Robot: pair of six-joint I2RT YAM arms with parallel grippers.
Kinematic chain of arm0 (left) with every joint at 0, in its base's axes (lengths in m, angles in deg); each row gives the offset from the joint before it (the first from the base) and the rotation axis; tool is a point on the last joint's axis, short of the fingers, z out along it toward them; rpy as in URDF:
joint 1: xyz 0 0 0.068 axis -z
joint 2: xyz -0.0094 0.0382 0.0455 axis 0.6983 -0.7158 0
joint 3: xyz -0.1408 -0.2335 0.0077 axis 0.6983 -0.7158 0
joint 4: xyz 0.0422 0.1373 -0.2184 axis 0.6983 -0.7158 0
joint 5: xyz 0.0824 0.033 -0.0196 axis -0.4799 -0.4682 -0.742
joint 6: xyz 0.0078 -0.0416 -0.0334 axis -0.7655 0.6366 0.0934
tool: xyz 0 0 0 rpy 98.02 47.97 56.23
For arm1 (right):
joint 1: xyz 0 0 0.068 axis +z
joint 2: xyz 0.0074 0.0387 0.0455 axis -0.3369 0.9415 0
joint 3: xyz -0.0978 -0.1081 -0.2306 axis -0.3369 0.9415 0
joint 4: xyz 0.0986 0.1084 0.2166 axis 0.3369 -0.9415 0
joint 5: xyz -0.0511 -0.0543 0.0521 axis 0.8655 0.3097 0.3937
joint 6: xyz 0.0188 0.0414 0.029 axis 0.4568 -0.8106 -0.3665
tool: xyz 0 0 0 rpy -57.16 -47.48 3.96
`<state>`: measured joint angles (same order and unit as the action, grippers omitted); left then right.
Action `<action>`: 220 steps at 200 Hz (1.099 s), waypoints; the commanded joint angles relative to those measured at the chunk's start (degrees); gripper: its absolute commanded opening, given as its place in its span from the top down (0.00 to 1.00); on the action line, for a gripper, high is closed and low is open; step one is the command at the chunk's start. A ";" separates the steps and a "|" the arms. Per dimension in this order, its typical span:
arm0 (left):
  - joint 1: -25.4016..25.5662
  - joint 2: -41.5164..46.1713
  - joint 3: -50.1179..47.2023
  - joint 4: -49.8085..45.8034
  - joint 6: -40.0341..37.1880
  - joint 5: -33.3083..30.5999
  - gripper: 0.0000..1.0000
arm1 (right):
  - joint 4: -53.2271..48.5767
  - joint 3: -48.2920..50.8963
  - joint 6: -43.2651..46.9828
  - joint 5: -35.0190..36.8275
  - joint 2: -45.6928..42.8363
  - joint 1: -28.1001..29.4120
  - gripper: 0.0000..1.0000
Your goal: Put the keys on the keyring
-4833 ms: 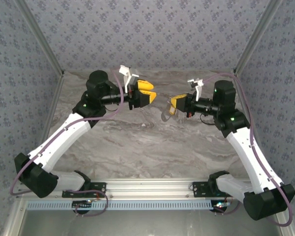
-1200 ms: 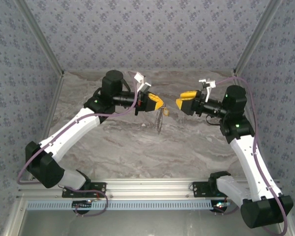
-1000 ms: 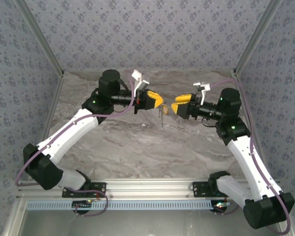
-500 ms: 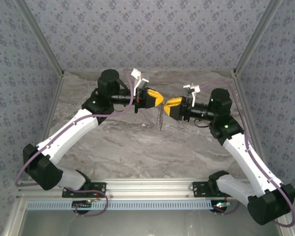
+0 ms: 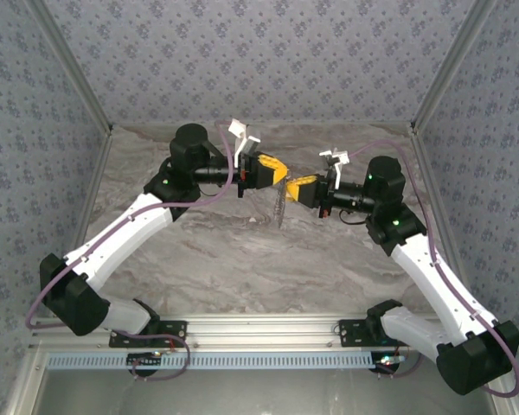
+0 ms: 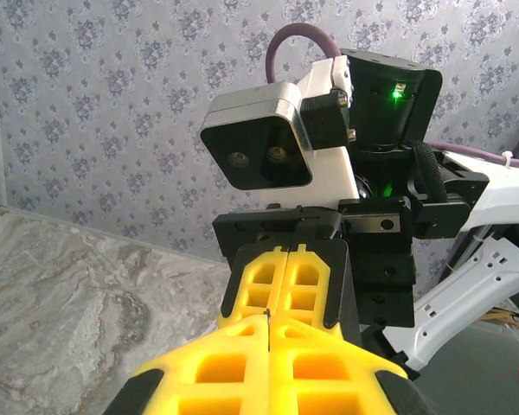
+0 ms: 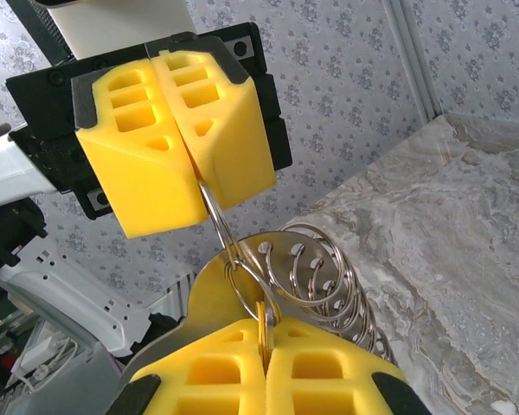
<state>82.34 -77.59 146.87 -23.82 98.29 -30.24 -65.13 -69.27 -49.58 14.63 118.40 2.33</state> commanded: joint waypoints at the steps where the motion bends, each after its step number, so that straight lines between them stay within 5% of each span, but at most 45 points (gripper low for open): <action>1: 0.37 2.70 -0.07 5.24 1.14 1.00 1.00 | -1.05 -0.38 0.59 -1.22 0.20 -0.35 1.00; 178: 1.77 1.57 -0.77 6.40 1.54 0.74 1.00 | -2.64 -4.77 0.24 -6.21 4.84 0.67 1.00; 193: 1.77 1.79 -1.08 6.35 1.54 0.08 1.00 | -3.79 -3.72 0.32 -5.87 3.37 -0.86 0.75; 220: 1.77 2.36 -1.98 7.28 1.75 -1.15 1.00 | -5.92 -0.77 0.37 -7.27 -1.59 -7.27 0.58</action>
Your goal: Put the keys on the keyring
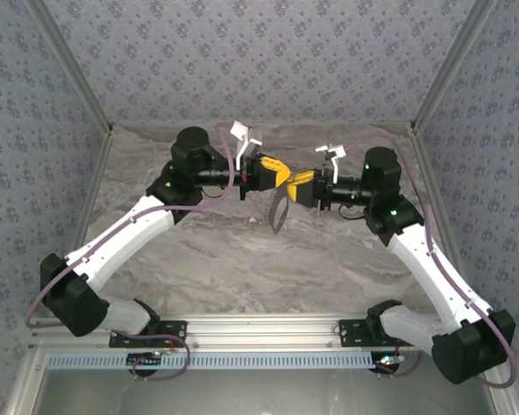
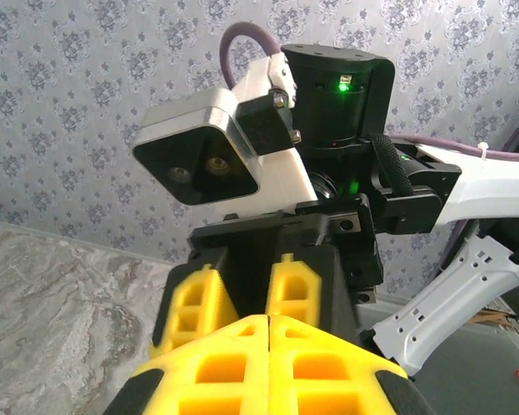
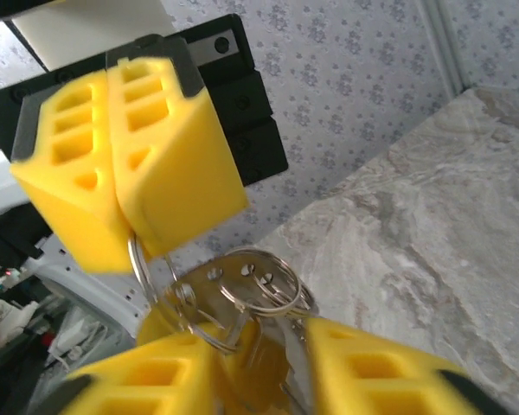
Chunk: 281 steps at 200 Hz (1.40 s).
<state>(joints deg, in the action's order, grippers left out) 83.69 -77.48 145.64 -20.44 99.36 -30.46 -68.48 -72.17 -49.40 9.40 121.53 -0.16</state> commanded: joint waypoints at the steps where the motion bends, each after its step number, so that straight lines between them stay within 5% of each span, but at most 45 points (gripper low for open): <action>1: 0.42 2.25 -0.81 3.89 0.66 -1.01 1.00 | -2.57 2.22 0.13 -2.09 -4.92 -5.03 0.58; 51: 0.51 2.17 -1.87 6.35 2.20 -1.30 1.00 | 6.80 5.43 -8.36 -1.55 -10.97 -12.49 0.52; 122: 0.59 1.84 -1.38 7.31 3.20 -1.11 1.00 | 15.79 4.42 -11.75 3.01 -6.37 -7.38 0.45; 204: 0.69 1.30 -0.94 7.50 3.37 -1.03 1.00 | 17.29 3.15 -11.00 4.71 -3.47 -3.54 0.58; 281: 0.77 0.93 -0.60 7.28 3.37 -0.99 1.00 | 18.35 3.04 -11.09 5.09 -2.75 -2.10 0.60</action>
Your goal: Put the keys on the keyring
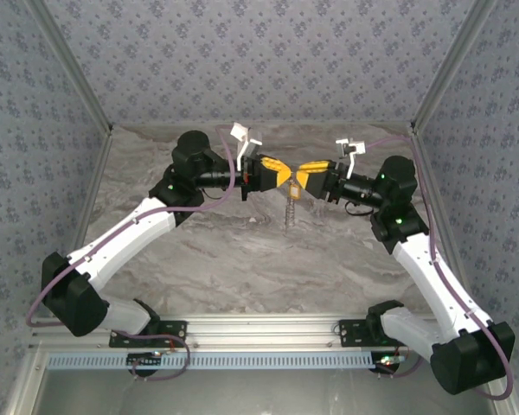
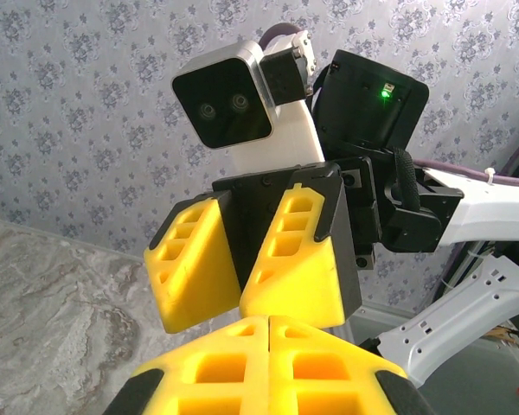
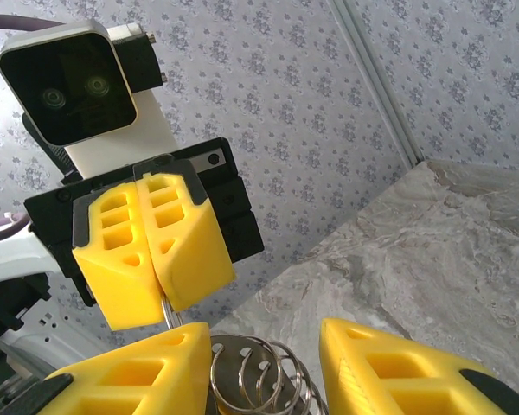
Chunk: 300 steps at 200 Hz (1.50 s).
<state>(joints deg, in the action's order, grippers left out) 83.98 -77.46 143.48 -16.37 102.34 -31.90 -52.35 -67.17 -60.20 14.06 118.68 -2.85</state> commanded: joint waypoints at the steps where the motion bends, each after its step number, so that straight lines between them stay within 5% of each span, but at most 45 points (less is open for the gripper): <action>1: 0.48 0.91 1.56 3.23 0.40 0.50 1.00 | 2.22 -1.98 -0.29 0.43 0.09 0.62 0.60; 82: 0.57 0.73 1.97 2.80 0.14 0.49 1.00 | 0.73 -1.47 -0.21 0.42 -0.22 1.38 0.56; 148: 0.57 0.87 1.90 2.28 -0.22 0.36 1.00 | 0.91 1.03 -1.97 -0.08 -5.10 -4.84 0.55; 300: 0.58 -0.13 3.05 1.73 -0.22 0.64 1.00 | 1.48 -0.06 0.40 2.41 -2.46 1.61 0.58</action>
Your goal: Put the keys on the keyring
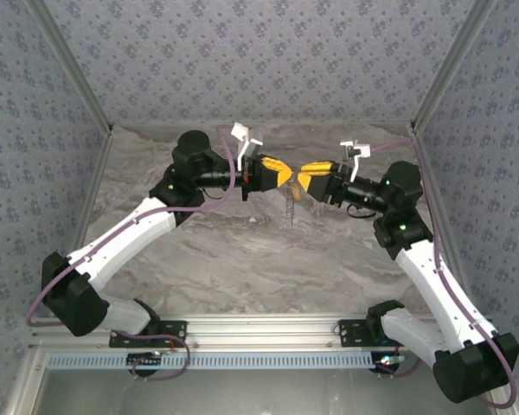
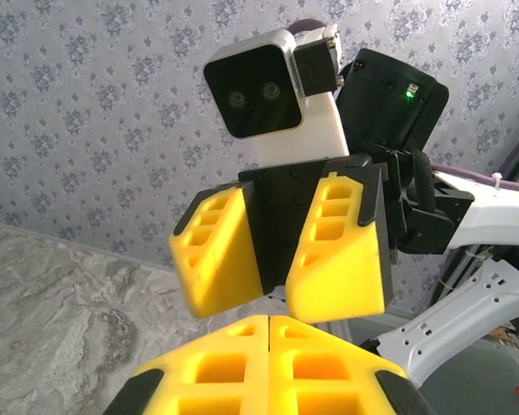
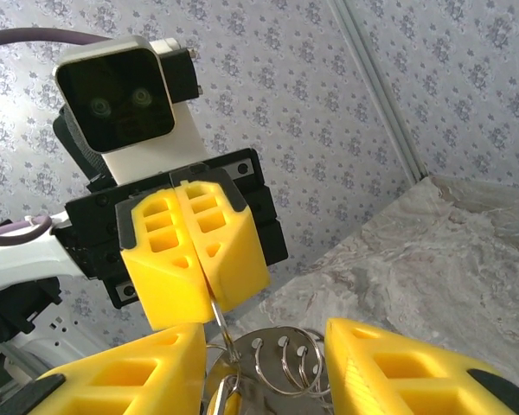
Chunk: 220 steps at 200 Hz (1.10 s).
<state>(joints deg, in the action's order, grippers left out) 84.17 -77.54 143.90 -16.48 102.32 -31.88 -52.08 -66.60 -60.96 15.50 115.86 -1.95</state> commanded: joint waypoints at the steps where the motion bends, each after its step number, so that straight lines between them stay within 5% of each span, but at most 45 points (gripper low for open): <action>1: 0.38 -0.05 2.63 1.85 -0.20 0.61 1.00 | 1.19 -0.63 1.17 0.94 0.45 0.72 0.59; 117: 0.60 -0.71 2.85 2.13 0.07 0.93 1.00 | 1.79 -1.86 1.70 0.64 2.86 2.16 0.67; 167: 0.66 -0.79 2.96 2.38 0.26 0.76 1.00 | -0.01 -1.74 2.03 -0.39 2.43 2.20 1.00; 199: 0.56 -0.45 4.41 -2.55 -1.98 -0.38 1.00 | -6.04 -3.11 5.08 -1.54 1.73 0.34 1.00; 220: -0.14 0.67 5.26 -7.32 -4.84 -2.01 0.80 | -17.68 -6.71 12.17 -1.11 1.85 -0.42 1.00</action>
<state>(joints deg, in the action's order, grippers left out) 84.22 -78.59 145.36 -20.24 100.68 -33.96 -56.78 -68.74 -56.33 13.53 118.23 -0.88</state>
